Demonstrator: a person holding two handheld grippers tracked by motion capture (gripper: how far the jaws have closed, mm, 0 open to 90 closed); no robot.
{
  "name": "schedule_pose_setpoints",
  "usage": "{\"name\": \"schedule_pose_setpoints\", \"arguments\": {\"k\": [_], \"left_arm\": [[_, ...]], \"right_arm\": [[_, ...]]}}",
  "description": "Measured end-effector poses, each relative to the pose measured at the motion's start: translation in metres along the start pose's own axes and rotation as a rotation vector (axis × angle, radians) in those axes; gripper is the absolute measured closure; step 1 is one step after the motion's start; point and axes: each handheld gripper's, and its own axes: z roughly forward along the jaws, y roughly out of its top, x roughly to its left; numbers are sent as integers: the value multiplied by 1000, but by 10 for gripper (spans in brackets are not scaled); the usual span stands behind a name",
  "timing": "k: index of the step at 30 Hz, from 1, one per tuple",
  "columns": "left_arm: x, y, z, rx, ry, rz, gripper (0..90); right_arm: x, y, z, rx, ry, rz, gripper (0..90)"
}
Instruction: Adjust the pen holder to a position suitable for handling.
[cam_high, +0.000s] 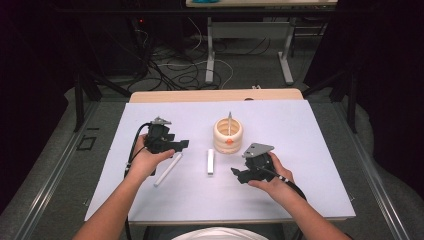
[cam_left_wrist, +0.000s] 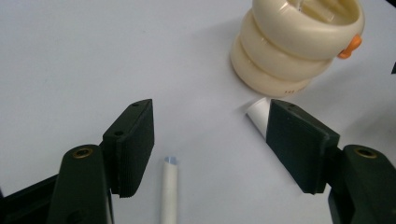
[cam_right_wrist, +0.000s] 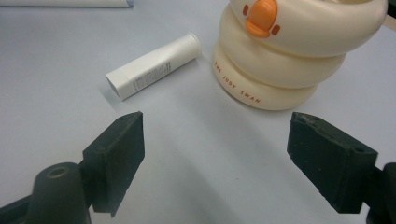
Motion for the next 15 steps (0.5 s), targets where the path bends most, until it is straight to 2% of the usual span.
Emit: {"name": "schedule_pose_setpoints", "arguments": {"k": [4,7,9,13,14,15], "left_arm": [[4,-12,-5,6,0,2,331],[6,-21,-9,14,0,5,332],[7,-26,-9,15,-4,5,336],[8,-33,-9,42,-9,19,348],[7,-35,-9,57,-2,8,360],[8,-35,-9,75,-1,23,371]], "right_arm": [[1,0,-1,15,5,4,189],[1,0,1,-1,3,6,189],[1,1,-1,16,8,5,189],[1,0,1,-3,20,23,189],[1,0,1,8,29,29,189],[1,0,1,13,39,27,190]]}}
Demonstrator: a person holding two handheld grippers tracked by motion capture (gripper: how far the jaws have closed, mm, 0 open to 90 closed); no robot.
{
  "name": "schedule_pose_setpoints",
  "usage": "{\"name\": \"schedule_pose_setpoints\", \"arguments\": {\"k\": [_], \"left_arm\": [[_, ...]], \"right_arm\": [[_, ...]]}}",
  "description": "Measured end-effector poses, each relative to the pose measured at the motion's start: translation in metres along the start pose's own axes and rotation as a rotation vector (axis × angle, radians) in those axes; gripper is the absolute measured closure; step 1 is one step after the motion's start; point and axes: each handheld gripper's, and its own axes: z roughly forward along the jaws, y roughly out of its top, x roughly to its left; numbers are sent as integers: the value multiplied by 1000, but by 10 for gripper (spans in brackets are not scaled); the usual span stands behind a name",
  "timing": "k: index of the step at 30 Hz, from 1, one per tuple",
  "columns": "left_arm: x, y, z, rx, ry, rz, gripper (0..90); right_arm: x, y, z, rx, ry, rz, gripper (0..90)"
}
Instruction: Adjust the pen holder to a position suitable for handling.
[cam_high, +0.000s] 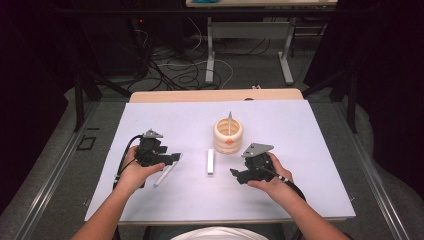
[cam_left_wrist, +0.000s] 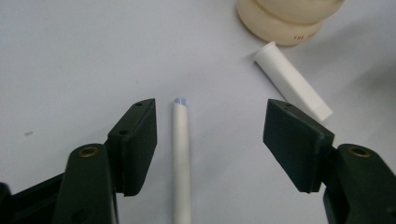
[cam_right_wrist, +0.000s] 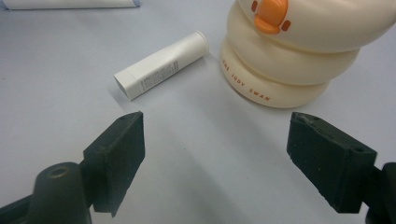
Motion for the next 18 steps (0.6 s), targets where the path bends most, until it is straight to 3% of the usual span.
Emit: {"name": "schedule_pose_setpoints", "arguments": {"k": [4,9,15,18], "left_arm": [[1,-5,3,26,15,-7,398],[3,-11,7,76,-1,-25,469],[2,-16,14,138,-2,-6,518],[1,-17,15,152,5,0,545]], "right_arm": [[1,-1,2,-6,23,29,190],[1,0,1,-20,42,45,193],[-2,0,0,-18,52,65,192],[-3,-1,1,-57,48,71,195]]}}
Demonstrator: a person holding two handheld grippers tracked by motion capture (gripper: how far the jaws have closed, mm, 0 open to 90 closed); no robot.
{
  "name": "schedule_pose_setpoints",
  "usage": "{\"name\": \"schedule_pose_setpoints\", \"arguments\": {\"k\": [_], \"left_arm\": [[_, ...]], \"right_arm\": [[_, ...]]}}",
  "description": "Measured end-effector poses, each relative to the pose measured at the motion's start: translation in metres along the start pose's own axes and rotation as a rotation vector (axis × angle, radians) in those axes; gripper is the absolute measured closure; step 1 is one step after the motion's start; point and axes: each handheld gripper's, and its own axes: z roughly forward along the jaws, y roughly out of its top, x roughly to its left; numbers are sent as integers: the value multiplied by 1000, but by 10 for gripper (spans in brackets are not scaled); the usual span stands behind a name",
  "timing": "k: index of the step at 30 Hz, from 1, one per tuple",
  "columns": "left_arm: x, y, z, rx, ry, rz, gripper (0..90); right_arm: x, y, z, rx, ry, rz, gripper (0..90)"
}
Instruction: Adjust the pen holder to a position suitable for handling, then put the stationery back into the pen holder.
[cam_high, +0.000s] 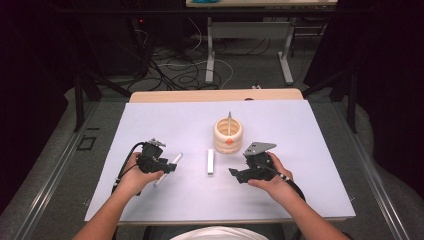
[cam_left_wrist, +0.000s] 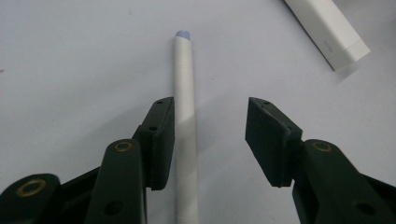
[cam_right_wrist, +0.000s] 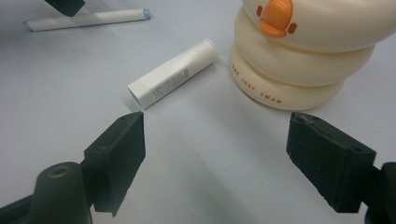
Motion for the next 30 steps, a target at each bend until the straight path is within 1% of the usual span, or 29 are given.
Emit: {"name": "schedule_pose_setpoints", "arguments": {"k": [1,3,4,5,6,7,8,9,10,11,13,14,15,16,17,19,20,21,23,24,25,26,27,28,30], "left_arm": [[-1,0,1,9,-2,-8,554],[-1,-1,2,28,0,1,561],[-2,-1,3,31,-6,-12,571],[-1,-1,3,40,-2,-3,580],[-2,-1,4,47,-3,-6,587],[-1,-2,5,55,0,-2,594],[-1,-2,5,58,-2,-6,600],[-1,-3,5,56,-2,-6,602],[-2,-3,6,54,-3,-22,606],[-1,-3,5,67,-2,-14,610],[-1,-3,6,74,-3,-22,623],[0,-3,7,79,-4,-16,623],[-1,-3,8,82,-4,-25,625],[0,-3,8,86,0,-2,627],[-1,-3,9,89,0,-20,632],[1,-3,9,99,10,2,655],[1,-3,9,102,10,-9,668],[1,-3,9,108,15,1,678],[1,-4,10,118,22,7,700],[2,-4,11,125,24,18,711],[2,-3,11,129,41,36,721],[2,-3,12,135,36,37,731],[1,-3,12,144,43,46,742],[1,-3,12,151,53,65,749],[-1,-3,14,157,54,72,758]], "right_arm": [[-1,0,-1,9,1,-5,195],[-2,-1,-2,15,1,12,195],[-2,-1,-2,17,4,20,196],[-3,-1,-3,15,6,20,198],[-4,-1,-3,7,6,22,200],[-4,0,-5,23,18,30,201],[-5,0,-4,4,13,35,202],[-5,0,-4,0,12,42,203],[-6,0,-4,-2,17,47,204],[-6,0,-4,0,20,51,204],[-6,0,-3,4,26,54,204],[-6,0,-3,4,25,53,205],[-6,0,-2,0,24,57,206],[-6,0,-3,14,28,58,206],[-6,-1,-3,13,26,59,206],[-6,-1,-3,16,26,66,207],[-7,-1,-3,13,26,67,208],[-7,-1,-3,15,27,70,209],[-8,-2,-3,17,27,69,209],[-8,-2,-2,14,24,71,209],[-8,-2,-2,17,24,74,209],[-8,-2,-2,20,24,73,209],[-8,-2,-2,20,25,72,209],[-7,-2,-2,20,26,72,209],[-8,-2,-2,20,25,72,209]]}}
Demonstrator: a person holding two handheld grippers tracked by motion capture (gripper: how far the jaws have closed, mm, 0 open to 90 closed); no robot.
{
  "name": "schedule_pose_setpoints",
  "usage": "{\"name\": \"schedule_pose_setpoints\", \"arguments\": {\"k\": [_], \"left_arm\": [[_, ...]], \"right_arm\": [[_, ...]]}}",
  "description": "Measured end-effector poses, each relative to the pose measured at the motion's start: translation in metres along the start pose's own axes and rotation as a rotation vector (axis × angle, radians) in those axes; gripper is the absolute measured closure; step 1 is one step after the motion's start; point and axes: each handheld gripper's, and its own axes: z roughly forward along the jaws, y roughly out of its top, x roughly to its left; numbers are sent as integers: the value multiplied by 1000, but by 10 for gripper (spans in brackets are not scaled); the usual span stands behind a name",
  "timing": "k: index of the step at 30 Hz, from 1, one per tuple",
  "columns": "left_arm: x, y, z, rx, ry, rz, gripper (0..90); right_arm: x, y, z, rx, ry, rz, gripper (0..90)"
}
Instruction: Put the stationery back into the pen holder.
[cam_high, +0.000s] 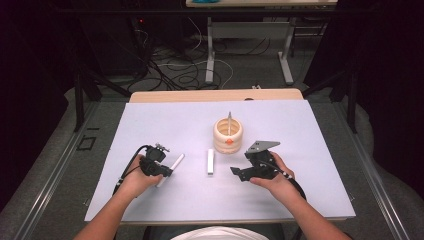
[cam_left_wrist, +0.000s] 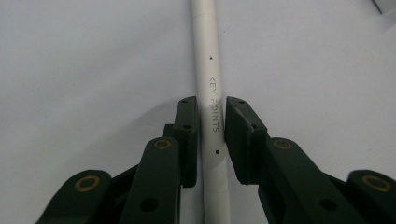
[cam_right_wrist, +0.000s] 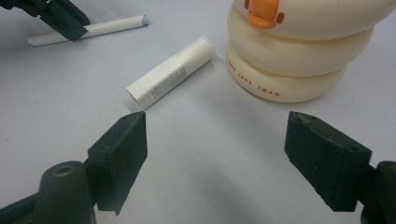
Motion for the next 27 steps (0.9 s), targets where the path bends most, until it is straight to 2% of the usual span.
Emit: {"name": "schedule_pose_setpoints", "arguments": {"k": [1,4,12,16,18,20,23,27], "left_arm": [[-1,0,0,4,4,3,762],[-2,0,0,13,17,11,774],[-4,1,0,18,34,27,787],[-4,2,0,17,31,19,789],[-4,2,0,19,30,12,789],[-3,2,0,21,20,-6,789],[-1,2,-1,6,-6,-23,790],[0,3,-3,-23,-19,-48,790]], "right_arm": [[-1,0,-1,13,0,-8,209],[-1,-1,1,-5,-3,2,209],[-2,-1,1,7,3,3,210],[-2,-1,1,6,1,9,211],[-2,-1,0,23,5,8,212],[-2,-2,2,7,2,8,217],[-2,-3,2,12,1,26,235],[0,-3,2,13,2,43,257]]}}
